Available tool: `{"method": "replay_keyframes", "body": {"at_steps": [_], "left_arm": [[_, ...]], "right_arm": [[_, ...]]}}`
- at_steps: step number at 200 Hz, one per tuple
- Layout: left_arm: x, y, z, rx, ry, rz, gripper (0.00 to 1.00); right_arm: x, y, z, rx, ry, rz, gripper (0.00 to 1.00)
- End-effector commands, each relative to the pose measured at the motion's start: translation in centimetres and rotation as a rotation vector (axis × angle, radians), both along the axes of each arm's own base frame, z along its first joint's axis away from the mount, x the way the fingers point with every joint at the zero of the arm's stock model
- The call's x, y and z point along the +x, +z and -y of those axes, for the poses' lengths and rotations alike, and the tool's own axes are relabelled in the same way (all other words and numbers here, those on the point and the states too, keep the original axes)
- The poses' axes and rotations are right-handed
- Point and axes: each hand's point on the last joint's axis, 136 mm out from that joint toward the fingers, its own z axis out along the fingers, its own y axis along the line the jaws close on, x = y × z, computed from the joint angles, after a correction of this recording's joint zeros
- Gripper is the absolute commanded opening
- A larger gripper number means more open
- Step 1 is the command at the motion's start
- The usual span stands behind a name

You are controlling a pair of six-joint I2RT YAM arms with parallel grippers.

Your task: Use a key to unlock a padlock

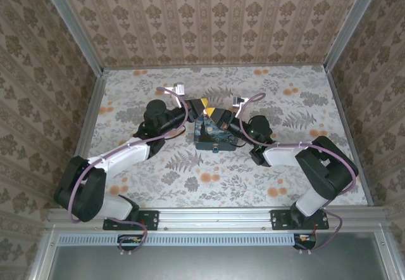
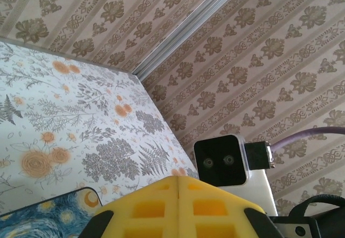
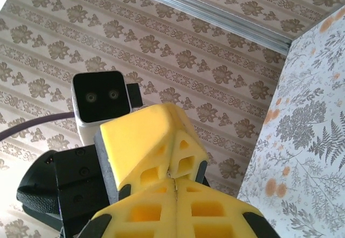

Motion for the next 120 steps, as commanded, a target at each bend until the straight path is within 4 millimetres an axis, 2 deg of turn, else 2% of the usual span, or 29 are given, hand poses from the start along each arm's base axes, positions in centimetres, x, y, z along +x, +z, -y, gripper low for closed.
{"method": "replay_keyframes", "body": {"at_steps": [1,5,17,38,77,120], "left_arm": [[-0.2,0.5,0.3,-0.024,-0.014,-0.002,0.00],[-0.2,0.4,0.2,-0.023,-0.010,-0.014,0.05],[0.4,-0.1,-0.3,-0.020,0.022,-0.062,0.32],[1.3,-1.1,-1.9,-0.035,0.089,-0.155,0.55],[2.2,-2.4,-4.2,-0.080,0.143,-0.301,0.67],[1.8,-3.6,-4.2,-0.098,0.125,-0.415,0.70]], "right_arm": [[-0.2,0.6,0.1,0.006,0.003,0.044,0.00],[-0.3,0.4,0.3,0.002,0.001,0.042,0.00],[-0.5,-0.1,0.8,-0.009,-0.009,0.035,0.00],[-0.7,-1.2,1.9,-0.031,-0.025,0.018,0.00],[-1.0,-2.7,2.5,-0.067,-0.008,-0.002,0.00],[-1.1,-4.6,2.0,-0.128,0.016,-0.009,0.00]]}}
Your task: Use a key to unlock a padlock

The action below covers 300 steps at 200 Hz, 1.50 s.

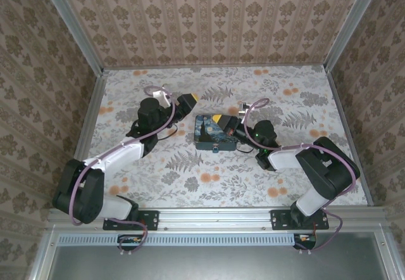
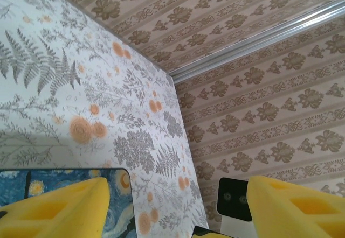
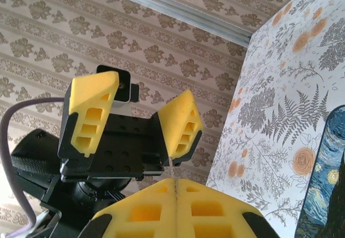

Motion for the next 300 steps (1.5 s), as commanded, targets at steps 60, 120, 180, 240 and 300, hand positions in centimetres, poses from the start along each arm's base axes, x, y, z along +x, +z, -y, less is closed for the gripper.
{"method": "replay_keyframes", "body": {"at_steps": [60,120,180,240,300], "left_arm": [[-1.5,-3.1,0.2,-0.116,-0.038,-0.295,0.69],[-2.5,-5.4,1.4,-0.150,-0.038,-0.517,0.55],[-3.7,-5.6,4.3,-0.142,-0.085,-0.576,0.46],[-4.5,-5.9,6.4,-0.135,-0.111,-0.587,0.35],[-4.8,-5.8,6.8,-0.128,-0.112,-0.587,0.25]], "right_arm": [[-1.3,-2.7,-1.0,-0.182,0.086,0.055,0.00],[-2.3,-3.6,-1.1,-0.564,0.035,0.210,0.00],[-3.1,-2.2,-0.7,-0.819,-0.046,0.392,0.00],[-3.2,-1.1,-0.2,-0.910,-0.094,0.451,0.00],[-2.7,-1.2,-0.2,-0.944,-0.107,0.462,0.00]]}}
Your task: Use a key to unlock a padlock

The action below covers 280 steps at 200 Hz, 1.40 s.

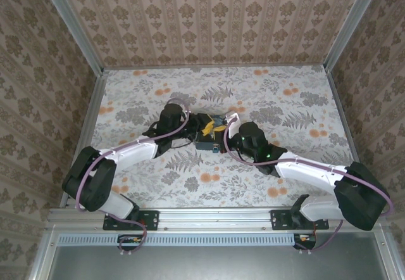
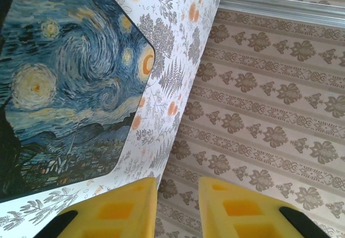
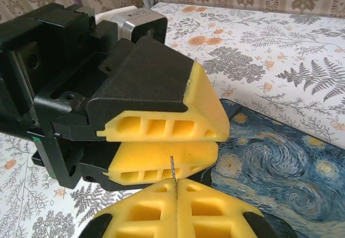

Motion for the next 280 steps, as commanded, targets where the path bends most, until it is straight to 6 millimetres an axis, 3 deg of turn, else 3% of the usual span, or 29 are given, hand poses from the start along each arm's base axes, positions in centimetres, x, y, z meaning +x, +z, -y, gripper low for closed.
{"method": "replay_keyframes", "body": {"at_steps": [1,57,105,152,177,193,205,237,280], "left_arm": [[0.3,1.0,0.6,-0.012,0.002,0.016,0.25],[0.4,0.5,0.9,-0.005,-0.005,0.007,0.25],[0.6,0.5,1.3,-0.007,-0.009,0.009,0.16],[0.6,0.6,1.5,-0.010,-0.017,0.012,0.00],[0.7,0.3,1.4,-0.003,-0.016,0.016,0.00],[0.9,0.5,1.4,-0.002,-0.022,0.048,0.00],[1.2,0.7,1.1,0.007,-0.024,0.085,0.00],[2.5,2.0,0.4,0.020,-0.035,0.225,0.00],[3.9,5.3,0.3,0.015,-0.070,0.475,0.00]], "right_arm": [[0.6,1.5,-0.2,-0.014,-0.016,0.046,0.00],[0.6,1.5,-0.7,-0.019,-0.001,0.046,0.00],[0.7,1.1,-0.9,-0.030,0.002,0.040,0.00],[0.8,1.1,-0.9,-0.034,0.000,0.038,0.00],[0.9,1.3,-1.0,-0.031,-0.002,0.034,0.00],[0.8,1.7,-0.5,-0.012,-0.019,0.019,0.32],[0.9,2.3,0.3,0.031,-0.039,-0.002,0.44],[0.9,3.7,2.9,0.243,-0.088,-0.094,0.50],[1.4,5.2,3.7,0.538,-0.100,-0.235,0.53]]}}
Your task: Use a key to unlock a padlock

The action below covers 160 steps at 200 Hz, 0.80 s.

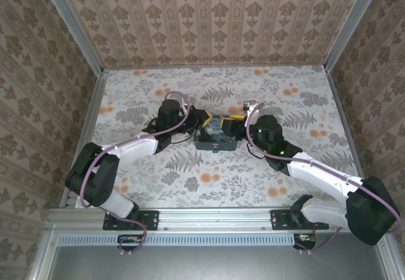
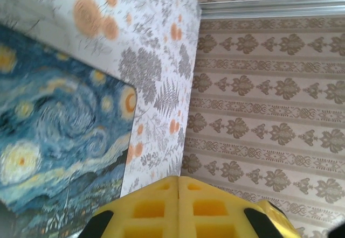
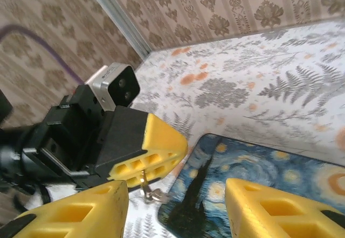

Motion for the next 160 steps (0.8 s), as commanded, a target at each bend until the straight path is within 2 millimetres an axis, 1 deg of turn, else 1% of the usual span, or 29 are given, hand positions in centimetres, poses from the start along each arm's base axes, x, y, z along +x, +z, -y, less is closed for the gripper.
{"method": "replay_keyframes", "body": {"at_steps": [1,10,20,41,69,74,76,80,107,132,160], "left_arm": [[1.1,4.1,0.8,-0.022,-0.059,0.254,0.00],[1.3,4.7,0.8,-0.016,-0.067,0.310,0.00],[1.5,5.9,0.9,-0.027,-0.070,0.386,0.00],[2.0,7.4,0.9,-0.048,-0.068,0.501,0.00],[2.7,8.2,1.1,-0.100,-0.046,0.572,0.00],[2.8,8.2,1.2,-0.113,-0.043,0.578,0.00],[2.9,8.3,1.2,-0.118,-0.041,0.579,0.00],[3.0,8.3,1.2,-0.130,-0.036,0.583,0.00],[3.7,8.2,1.5,-0.199,-0.009,0.593,0.00],[4.1,7.8,1.7,-0.227,-0.002,0.582,0.00],[4.1,7.9,2.1,-0.238,-0.003,0.593,0.00]], "right_arm": [[-0.3,1.1,-0.6,0.236,0.037,-0.106,0.53],[0.1,1.3,-0.7,0.293,0.035,-0.135,0.53],[0.5,1.6,-0.8,0.360,0.036,-0.162,0.54],[1.6,1.8,-0.8,0.504,0.031,-0.222,0.54],[3.0,2.0,-0.9,0.686,0.029,-0.284,0.57],[3.1,2.4,-0.8,0.717,0.032,-0.280,0.57],[3.3,1.8,-0.9,0.722,0.028,-0.297,0.57],[3.5,1.6,-1.0,0.739,0.026,-0.308,0.58],[4.2,1.2,-1.2,0.827,0.021,-0.352,0.62],[4.4,0.6,-1.4,0.845,0.016,-0.379,0.63],[4.5,0.1,-1.6,0.854,0.011,-0.403,0.63]]}}
